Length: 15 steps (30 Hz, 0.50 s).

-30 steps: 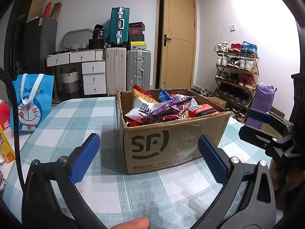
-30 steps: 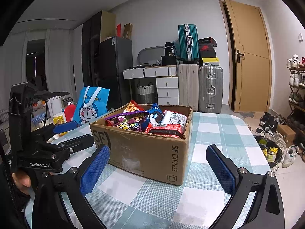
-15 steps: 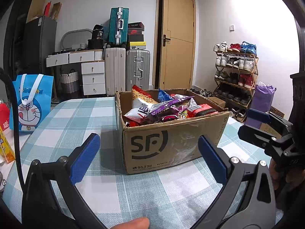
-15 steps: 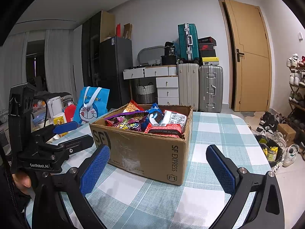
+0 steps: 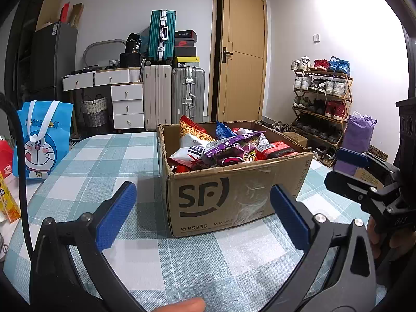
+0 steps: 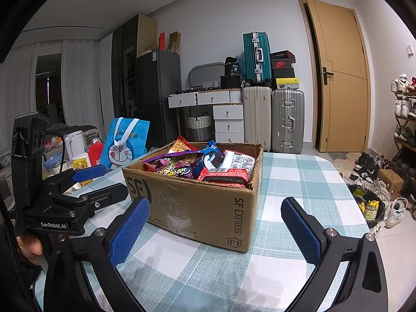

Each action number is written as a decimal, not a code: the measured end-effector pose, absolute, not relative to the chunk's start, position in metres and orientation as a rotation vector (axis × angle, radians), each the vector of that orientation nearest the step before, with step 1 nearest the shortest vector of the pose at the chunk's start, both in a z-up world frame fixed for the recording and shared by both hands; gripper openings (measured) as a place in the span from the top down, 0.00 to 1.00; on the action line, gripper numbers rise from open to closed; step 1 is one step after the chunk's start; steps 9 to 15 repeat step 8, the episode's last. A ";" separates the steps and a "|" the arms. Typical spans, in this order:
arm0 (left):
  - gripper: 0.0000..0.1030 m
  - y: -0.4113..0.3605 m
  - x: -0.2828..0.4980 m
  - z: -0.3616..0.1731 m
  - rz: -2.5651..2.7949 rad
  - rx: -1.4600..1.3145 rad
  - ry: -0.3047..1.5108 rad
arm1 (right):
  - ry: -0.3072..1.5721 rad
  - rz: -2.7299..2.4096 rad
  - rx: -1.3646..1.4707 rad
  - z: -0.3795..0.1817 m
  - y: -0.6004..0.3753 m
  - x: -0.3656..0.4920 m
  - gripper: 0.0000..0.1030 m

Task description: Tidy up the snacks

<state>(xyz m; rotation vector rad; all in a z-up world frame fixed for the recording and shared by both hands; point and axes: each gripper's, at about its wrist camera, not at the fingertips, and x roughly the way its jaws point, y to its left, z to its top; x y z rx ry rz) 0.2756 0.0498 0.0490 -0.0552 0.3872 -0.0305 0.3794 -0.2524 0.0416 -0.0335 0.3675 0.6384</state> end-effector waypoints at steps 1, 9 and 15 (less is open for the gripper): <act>0.01 0.050 0.276 0.049 -0.030 -0.055 0.387 | 0.367 0.639 -0.033 0.042 -0.252 0.379 0.00; 0.01 0.050 0.275 0.050 -0.032 -0.056 0.383 | 0.367 0.639 -0.034 0.042 -0.253 0.379 0.00; 0.01 0.050 0.275 0.050 -0.032 -0.056 0.383 | 0.367 0.639 -0.034 0.042 -0.253 0.379 0.00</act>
